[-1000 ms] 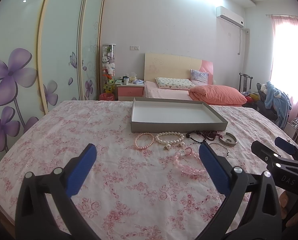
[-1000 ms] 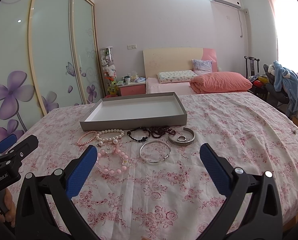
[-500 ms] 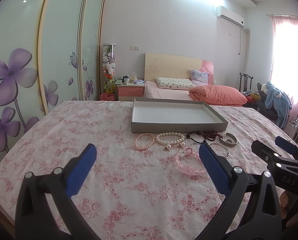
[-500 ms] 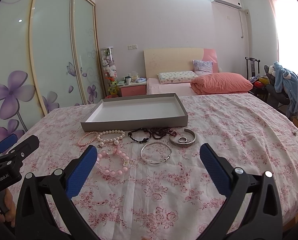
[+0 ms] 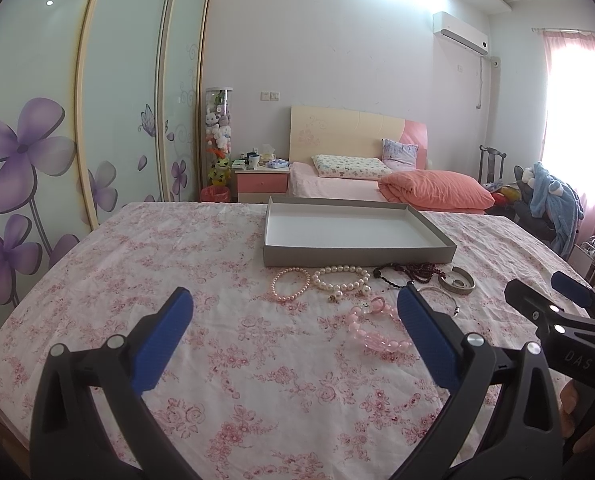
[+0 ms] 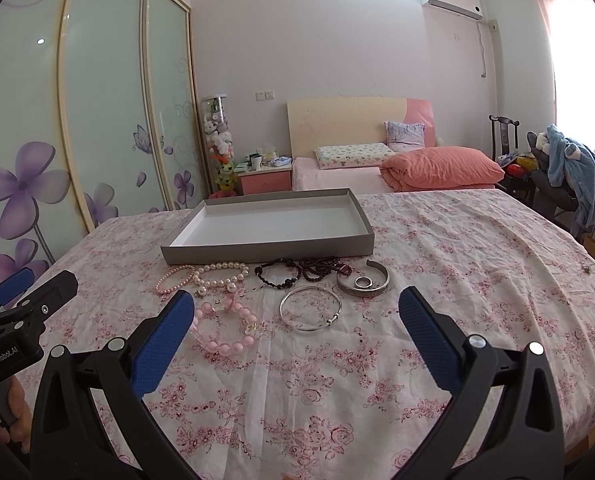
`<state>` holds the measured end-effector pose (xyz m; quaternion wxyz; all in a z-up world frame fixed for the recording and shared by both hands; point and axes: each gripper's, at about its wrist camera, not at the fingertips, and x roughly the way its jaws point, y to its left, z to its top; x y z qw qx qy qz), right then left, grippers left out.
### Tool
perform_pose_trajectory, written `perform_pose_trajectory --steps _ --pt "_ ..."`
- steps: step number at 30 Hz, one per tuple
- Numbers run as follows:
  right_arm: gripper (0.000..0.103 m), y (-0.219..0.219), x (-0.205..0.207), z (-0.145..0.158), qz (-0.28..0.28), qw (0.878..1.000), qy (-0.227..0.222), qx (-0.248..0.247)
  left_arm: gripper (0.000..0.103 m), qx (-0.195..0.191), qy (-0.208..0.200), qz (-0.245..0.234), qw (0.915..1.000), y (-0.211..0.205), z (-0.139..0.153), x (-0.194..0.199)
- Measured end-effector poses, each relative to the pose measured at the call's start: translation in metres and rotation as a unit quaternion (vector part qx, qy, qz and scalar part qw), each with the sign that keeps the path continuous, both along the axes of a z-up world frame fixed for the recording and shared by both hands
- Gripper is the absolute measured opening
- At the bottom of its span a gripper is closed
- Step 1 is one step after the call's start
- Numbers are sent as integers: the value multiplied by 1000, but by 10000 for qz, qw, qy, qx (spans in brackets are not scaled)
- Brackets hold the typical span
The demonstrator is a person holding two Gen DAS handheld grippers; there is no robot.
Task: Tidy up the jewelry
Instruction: 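Grasp the pink pearl bracelet with the left tool while the right tool grasps the silver cuff bangle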
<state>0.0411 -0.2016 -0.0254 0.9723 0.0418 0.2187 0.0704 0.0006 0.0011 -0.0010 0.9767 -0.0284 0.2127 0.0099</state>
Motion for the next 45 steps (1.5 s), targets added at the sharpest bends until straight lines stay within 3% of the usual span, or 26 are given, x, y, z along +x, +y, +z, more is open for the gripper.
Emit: perform_pose_trajectory --steps 13,25,31,35,40,45 --pt "101 0 10 -4 33 9998 179 -6 99 15 184 -1 9998 5 -8 9" --pt "101 -38 85 -31 -89 9874 1552 283 99 -402 1355 -61 9899 28 -32 60" --pt "91 -48 130 -47 -212 9788 2030 168 99 -318 1584 -159 9867 31 -34 90" --pt "85 -53 150 -63 -311 9717 2336 139 99 -16 1668 -45 9860 29 -39 109" --pt "85 -46 161 -71 -317 9695 2432 -21 99 259 1846 -60 9825 25 -49 127" --pt "81 -42 171 -70 -304 9693 2431 -197 99 273 1936 -117 9806 24 -58 138"
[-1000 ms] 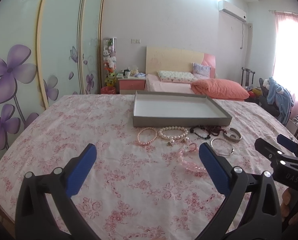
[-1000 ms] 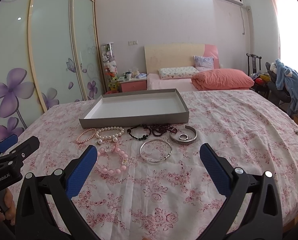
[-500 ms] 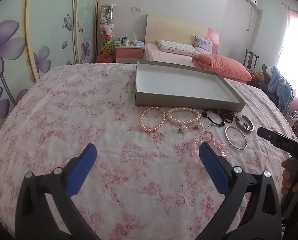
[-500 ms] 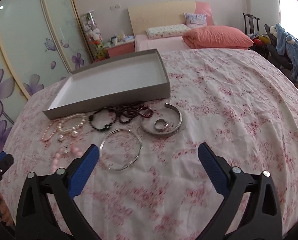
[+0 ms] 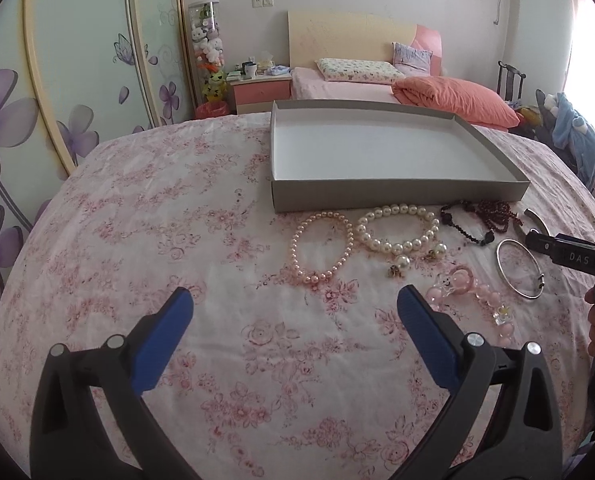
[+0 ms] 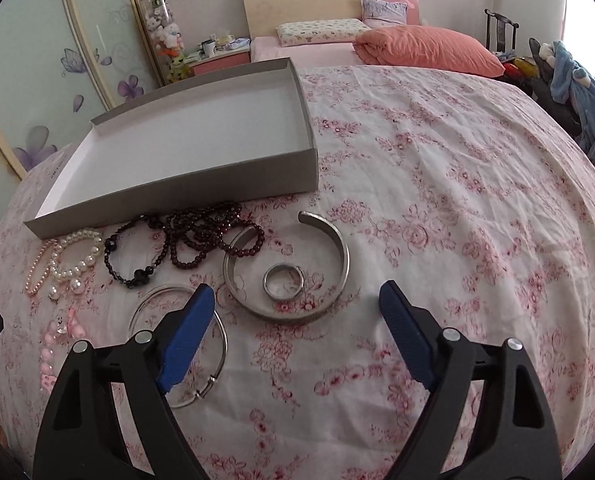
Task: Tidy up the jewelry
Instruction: 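Grasp the pink pearl bracelet with the left tool while the right tool grasps the silver cuff bangle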
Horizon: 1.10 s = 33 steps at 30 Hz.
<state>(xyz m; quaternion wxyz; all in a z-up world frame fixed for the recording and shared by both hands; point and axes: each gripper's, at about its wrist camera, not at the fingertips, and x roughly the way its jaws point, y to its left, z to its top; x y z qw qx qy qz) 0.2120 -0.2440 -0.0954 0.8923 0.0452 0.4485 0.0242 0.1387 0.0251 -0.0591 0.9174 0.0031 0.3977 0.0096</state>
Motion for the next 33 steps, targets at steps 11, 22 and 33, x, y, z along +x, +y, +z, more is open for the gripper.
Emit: perform_pose_trajectory --steps 11,22,33 --pt "67 8 10 -1 175 9992 -147 -314 99 -5 137 21 9999 0 -9 21" --pt "66 0 7 1 139 9996 -155 -176 81 -22 354 -67 9993 1 -17 50" --pt "66 0 1 7 368 9992 -113 -72 46 -212 623 -181 9977 10 -26 77"
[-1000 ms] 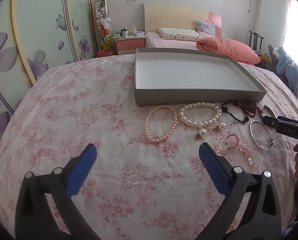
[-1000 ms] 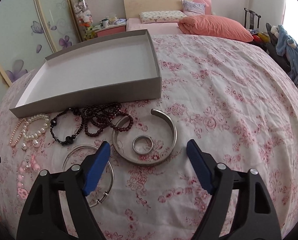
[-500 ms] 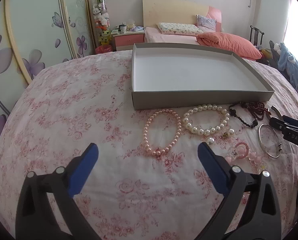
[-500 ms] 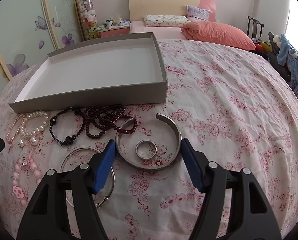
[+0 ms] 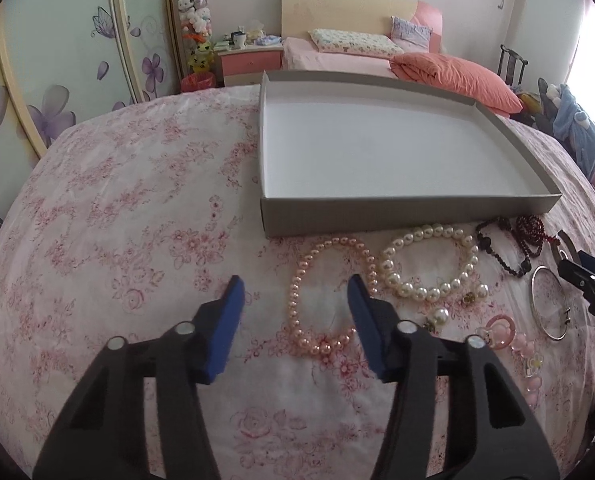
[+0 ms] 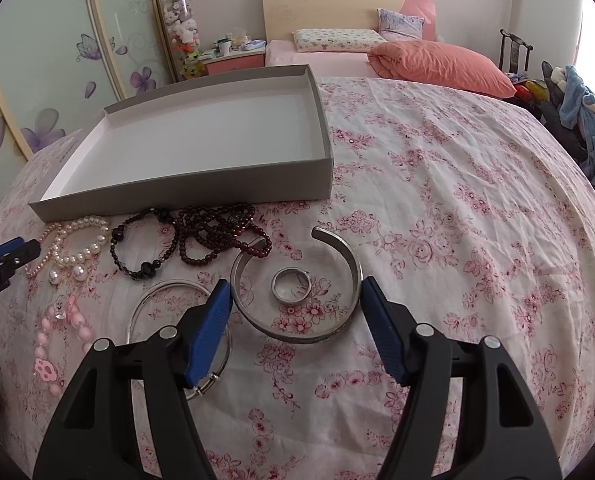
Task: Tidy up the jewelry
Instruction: 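Grasp the pink pearl bracelet with the left tool while the right tool grasps the silver cuff bangle, then carry both bracelets into the grey tray and open both tools to release them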
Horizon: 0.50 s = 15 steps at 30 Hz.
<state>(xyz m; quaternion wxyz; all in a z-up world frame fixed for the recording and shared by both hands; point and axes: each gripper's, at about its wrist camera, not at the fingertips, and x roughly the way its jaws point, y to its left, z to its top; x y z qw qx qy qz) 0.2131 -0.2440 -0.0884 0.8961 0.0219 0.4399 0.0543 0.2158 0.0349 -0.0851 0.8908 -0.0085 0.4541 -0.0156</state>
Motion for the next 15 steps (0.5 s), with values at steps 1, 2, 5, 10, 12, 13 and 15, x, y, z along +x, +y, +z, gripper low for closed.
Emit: perform_pose_trajectory --steps 1,2,5,10,12,13,15 --pt "66 0 -1 1 47 10000 6 27 44 45 -7 -19 10000 -2 -1 -1" --pt "66 1 -2 2 98 9999 7 44 43 123 -29 -56 9999 -4 -2 -2" --pt "66 5 -4 5 195 9998 -25 10 34 181 -54 -183 9997 -11 -3 -3" --pt "66 6 -9 9 247 9997 -42 62 9 99 -21 -208 9997 -11 -3 -4" --pt "66 6 -12 11 262 9996 -65 73 7 39 -7 -200 9998 -10 -3 -6" --pt "66 6 -12 12 266 9996 -76 79 7 11 -1 -200 9998 -9 -3 -6" --pt "66 6 -14 14 265 9996 -96 95 7 -19 3 -203 9998 -7 -3 -8"
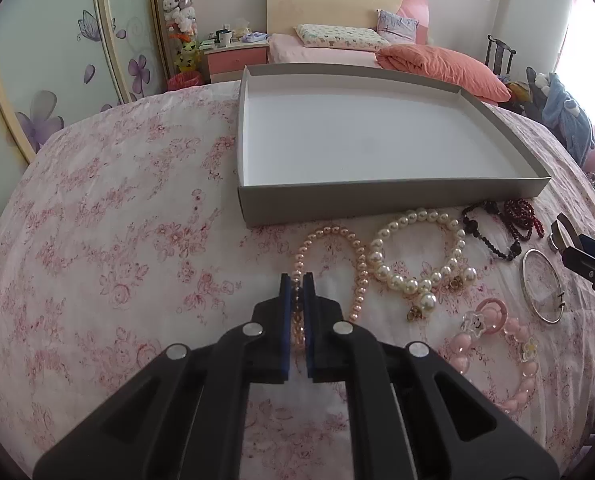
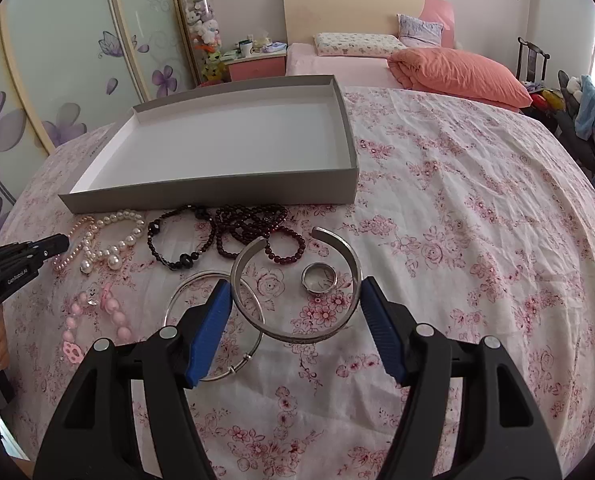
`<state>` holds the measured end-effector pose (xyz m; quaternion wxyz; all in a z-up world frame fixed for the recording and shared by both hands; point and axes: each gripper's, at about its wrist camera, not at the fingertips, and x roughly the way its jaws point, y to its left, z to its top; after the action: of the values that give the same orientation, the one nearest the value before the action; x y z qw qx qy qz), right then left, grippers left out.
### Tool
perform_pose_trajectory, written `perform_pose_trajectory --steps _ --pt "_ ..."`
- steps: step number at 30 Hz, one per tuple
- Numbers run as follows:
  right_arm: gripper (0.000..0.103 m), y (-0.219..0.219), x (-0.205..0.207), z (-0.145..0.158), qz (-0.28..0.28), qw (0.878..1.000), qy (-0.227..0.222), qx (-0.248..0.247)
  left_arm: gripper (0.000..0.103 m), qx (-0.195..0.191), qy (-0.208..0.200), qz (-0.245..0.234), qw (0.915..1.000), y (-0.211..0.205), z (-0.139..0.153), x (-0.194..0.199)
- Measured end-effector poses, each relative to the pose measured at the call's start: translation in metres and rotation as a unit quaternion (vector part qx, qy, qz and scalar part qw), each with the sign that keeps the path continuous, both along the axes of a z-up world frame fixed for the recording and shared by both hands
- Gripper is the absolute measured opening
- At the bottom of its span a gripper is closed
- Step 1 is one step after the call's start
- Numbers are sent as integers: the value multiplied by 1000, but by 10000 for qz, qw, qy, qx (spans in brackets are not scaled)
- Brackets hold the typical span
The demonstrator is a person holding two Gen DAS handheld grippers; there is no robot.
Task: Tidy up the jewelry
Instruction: 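Carry both bracelets into the grey tray and open both tools to release them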
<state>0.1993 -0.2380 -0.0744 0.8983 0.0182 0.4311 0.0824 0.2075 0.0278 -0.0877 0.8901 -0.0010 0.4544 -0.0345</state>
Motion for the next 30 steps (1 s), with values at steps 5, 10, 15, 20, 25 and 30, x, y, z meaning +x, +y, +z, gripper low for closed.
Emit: perform_pose_trajectory --steps 5,10,15,20,25,30 --pt "66 1 -4 5 -1 10000 -57 33 7 -180 -129 -11 9998 4 7 -12" --pt "66 1 -10 12 5 9997 -220 70 7 -407 -454 -8 9981 9 27 -26" --pt "66 5 -18 18 52 9993 -354 117 7 -519 -723 0 9960 11 46 -43" --pt "66 11 -25 24 131 9985 -497 170 7 -598 -921 -2 9940 8 62 -54" --pt "66 19 -31 32 202 9971 -700 227 7 -656 -1106 10 9917 4 74 -65" --pt "66 23 -38 42 229 9947 -961 267 7 -690 -1320 28 9888 -1 87 -73"
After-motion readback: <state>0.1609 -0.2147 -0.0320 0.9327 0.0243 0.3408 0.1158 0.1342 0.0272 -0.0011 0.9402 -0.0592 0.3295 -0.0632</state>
